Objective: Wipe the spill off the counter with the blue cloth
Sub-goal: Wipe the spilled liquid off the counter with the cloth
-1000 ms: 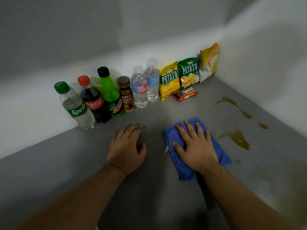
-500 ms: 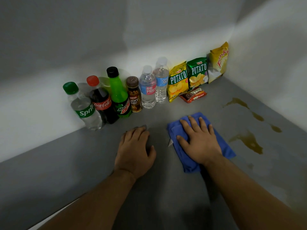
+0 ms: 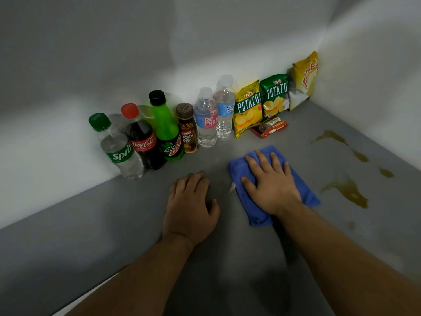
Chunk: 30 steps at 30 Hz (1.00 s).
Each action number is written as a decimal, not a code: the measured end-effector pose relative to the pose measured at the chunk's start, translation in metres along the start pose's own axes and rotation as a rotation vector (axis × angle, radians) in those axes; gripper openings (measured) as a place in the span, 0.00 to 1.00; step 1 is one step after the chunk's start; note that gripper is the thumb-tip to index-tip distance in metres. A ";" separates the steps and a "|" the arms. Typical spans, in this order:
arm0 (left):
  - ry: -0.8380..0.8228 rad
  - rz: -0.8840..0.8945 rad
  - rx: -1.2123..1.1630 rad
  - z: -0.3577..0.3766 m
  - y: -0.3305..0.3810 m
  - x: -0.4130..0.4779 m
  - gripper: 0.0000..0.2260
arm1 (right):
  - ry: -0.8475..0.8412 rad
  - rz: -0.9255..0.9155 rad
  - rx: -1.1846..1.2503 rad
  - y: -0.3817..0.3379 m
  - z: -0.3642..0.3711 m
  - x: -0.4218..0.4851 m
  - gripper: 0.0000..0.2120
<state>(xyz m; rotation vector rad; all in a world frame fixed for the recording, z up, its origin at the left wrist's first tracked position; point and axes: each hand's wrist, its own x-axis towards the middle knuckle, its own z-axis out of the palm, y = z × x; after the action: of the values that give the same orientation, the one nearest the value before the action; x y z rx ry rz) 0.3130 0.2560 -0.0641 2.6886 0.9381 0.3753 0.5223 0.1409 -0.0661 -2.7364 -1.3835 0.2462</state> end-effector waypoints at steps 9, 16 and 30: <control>-0.013 0.001 -0.007 0.000 -0.001 0.001 0.23 | -0.032 -0.266 0.014 0.029 -0.002 -0.034 0.33; -0.011 0.002 0.010 0.001 0.000 0.000 0.23 | 0.008 -0.020 0.003 -0.004 -0.004 0.019 0.32; -0.006 0.025 -0.010 -0.004 0.001 -0.001 0.23 | 0.030 -0.097 0.016 0.008 -0.002 -0.001 0.30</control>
<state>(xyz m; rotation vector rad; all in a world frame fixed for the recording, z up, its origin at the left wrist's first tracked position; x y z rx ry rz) 0.3115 0.2548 -0.0602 2.6937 0.8995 0.3762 0.5279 0.1352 -0.0651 -2.6400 -1.4942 0.2093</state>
